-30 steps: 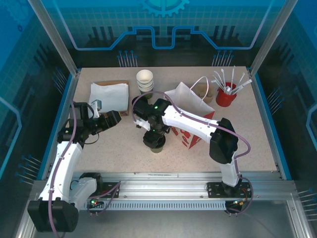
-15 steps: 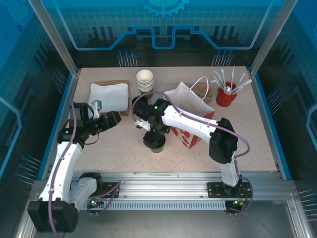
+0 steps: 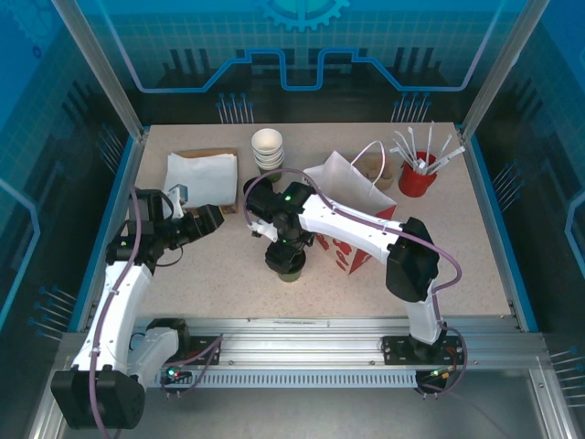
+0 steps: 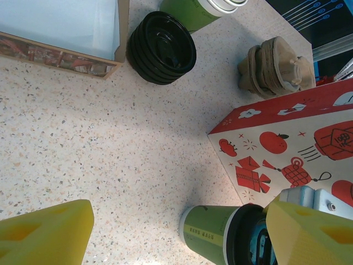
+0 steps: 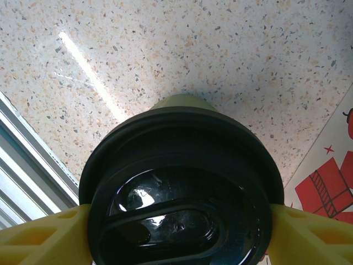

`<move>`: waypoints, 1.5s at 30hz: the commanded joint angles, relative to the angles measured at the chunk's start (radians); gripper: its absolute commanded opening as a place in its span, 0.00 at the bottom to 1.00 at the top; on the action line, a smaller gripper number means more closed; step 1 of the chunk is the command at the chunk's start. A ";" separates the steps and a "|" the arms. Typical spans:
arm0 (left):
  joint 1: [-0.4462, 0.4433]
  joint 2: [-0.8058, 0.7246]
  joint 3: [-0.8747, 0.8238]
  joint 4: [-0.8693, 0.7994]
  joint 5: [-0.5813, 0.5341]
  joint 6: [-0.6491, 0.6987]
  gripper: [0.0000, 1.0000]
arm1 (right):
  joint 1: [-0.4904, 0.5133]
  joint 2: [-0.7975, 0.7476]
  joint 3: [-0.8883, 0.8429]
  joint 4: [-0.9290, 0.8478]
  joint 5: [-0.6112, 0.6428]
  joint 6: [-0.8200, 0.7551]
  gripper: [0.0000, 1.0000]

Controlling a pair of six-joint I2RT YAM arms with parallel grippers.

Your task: Pack the takeout coffee

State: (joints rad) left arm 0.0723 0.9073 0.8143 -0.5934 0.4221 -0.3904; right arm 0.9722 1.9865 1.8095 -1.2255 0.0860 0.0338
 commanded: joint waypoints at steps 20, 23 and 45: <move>0.007 -0.019 -0.007 0.024 0.032 0.007 0.83 | 0.000 -0.077 0.038 -0.028 -0.063 -0.015 0.55; 0.007 -0.019 0.003 0.019 0.024 0.007 0.83 | 0.029 -0.112 0.097 -0.032 -0.095 -0.024 0.52; -0.283 0.073 0.346 0.073 -0.183 -0.041 0.79 | -0.117 -0.344 0.601 -0.238 0.068 -0.011 0.44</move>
State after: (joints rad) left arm -0.1394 0.9455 1.0969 -0.5415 0.3157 -0.4458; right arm 0.9089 1.6852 2.3821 -1.3888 0.1097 0.0193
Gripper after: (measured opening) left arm 0.793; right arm 0.646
